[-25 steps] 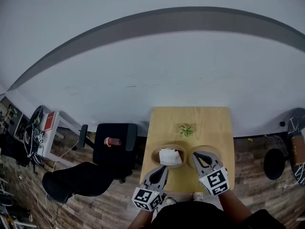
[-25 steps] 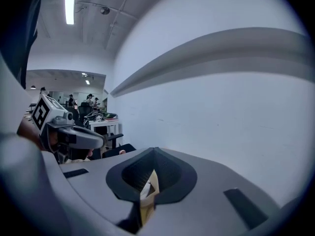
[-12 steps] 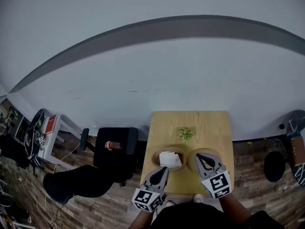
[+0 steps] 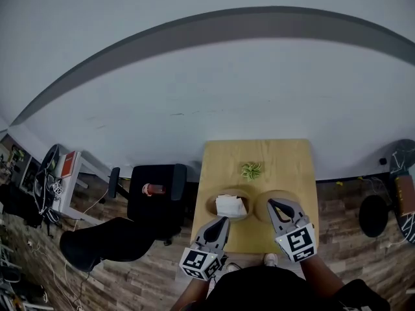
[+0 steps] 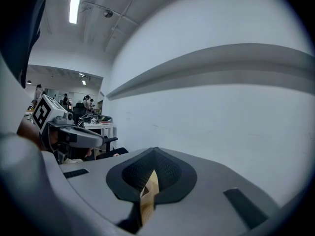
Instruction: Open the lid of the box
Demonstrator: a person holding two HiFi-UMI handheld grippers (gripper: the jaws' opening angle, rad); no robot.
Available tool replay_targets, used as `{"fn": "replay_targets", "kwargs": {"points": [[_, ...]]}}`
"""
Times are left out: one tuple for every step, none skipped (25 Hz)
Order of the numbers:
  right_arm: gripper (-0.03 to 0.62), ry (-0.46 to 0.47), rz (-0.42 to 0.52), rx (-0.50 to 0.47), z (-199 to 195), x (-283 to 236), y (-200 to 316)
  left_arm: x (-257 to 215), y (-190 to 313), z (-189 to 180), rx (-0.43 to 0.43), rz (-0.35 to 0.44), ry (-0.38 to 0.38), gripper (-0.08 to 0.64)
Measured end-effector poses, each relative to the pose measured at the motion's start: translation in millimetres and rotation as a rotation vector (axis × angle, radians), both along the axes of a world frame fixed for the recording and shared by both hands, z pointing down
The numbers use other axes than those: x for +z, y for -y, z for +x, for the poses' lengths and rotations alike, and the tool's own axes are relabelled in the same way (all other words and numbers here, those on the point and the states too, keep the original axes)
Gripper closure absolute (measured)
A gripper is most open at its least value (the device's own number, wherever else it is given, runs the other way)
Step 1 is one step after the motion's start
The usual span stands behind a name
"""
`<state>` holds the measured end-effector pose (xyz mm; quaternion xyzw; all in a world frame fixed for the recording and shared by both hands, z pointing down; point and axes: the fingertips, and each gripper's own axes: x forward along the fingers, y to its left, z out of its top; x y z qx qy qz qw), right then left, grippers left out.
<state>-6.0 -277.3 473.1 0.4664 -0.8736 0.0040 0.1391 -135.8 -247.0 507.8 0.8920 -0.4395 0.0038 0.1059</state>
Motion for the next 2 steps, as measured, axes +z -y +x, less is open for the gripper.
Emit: {"fn": "replay_targets", "kwargs": {"points": [[0.574,0.001,0.001,-0.002,-0.6,-1.6,0.2,-0.3,0.6,0.5,0.000,0.002,0.000,0.540],[0.574,0.001,0.003,-0.005,-1.1,-3.1,0.3,-0.5,1.1,1.1,0.000,0.004,-0.001,0.540]]}}
